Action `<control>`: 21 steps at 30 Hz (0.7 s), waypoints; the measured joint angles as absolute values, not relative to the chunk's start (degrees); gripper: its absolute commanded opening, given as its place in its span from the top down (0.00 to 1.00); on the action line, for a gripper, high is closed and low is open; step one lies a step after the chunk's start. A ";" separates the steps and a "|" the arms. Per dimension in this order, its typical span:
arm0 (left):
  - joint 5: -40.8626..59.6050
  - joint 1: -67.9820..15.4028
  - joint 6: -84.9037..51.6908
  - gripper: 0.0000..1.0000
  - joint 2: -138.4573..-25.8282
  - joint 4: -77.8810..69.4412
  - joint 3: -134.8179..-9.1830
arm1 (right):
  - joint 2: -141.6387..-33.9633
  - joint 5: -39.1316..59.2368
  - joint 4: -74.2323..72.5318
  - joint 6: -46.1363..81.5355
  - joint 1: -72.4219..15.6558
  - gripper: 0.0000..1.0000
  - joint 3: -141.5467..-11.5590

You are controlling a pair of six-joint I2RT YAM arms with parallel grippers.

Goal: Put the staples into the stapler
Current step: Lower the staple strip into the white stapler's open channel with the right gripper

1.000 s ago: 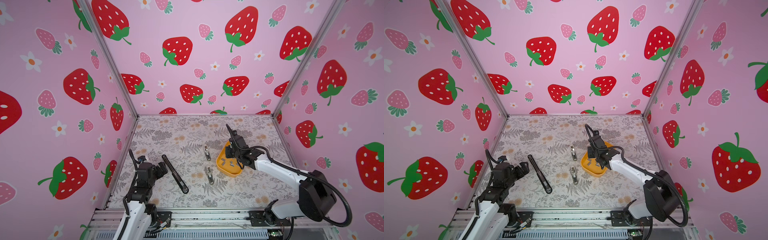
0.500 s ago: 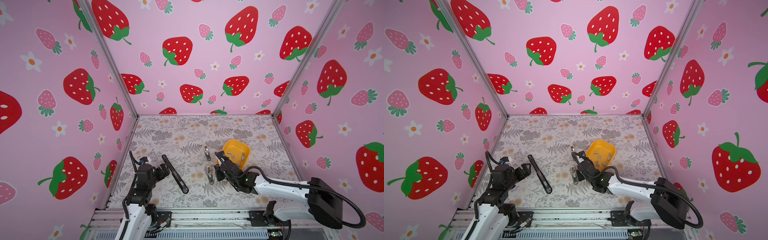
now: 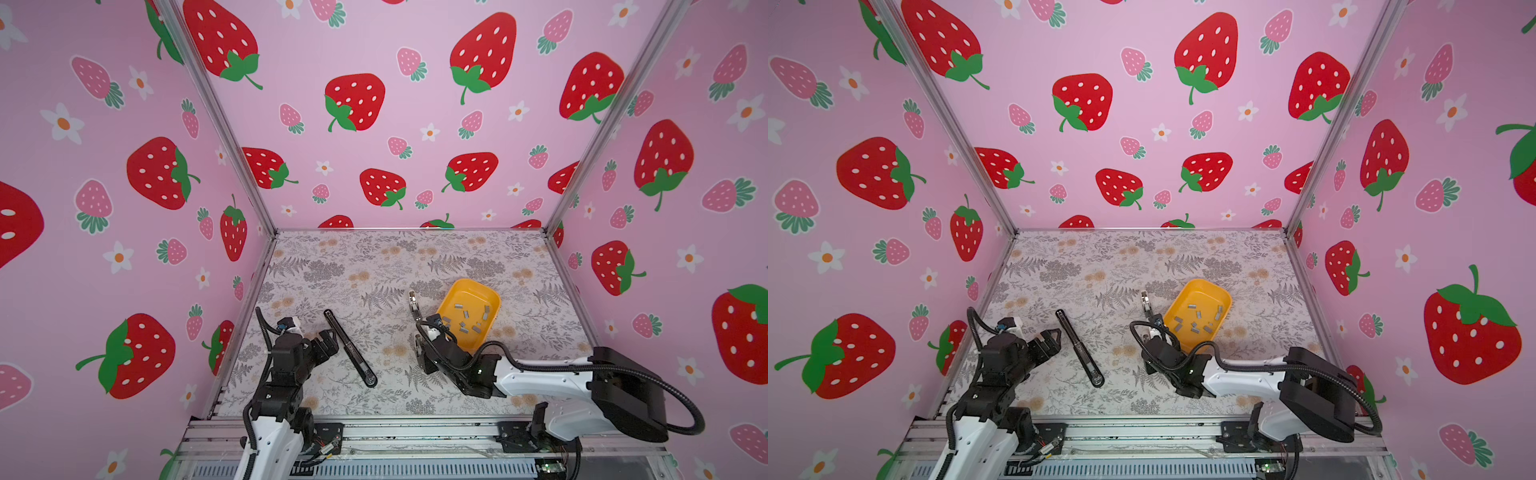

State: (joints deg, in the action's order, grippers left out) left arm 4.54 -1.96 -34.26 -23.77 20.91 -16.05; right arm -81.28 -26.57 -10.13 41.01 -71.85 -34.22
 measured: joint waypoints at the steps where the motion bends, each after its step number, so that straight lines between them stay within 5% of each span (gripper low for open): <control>1: 4.54 -1.96 -34.30 0.01 -23.51 20.93 -15.90 | -81.93 -26.76 -10.26 41.41 -72.12 0.89 -34.22; 21: 4.54 -1.98 -34.48 0.01 -21.45 21.32 -15.46 | -86.28 -28.29 -12.82 45.25 -74.13 0.89 -33.98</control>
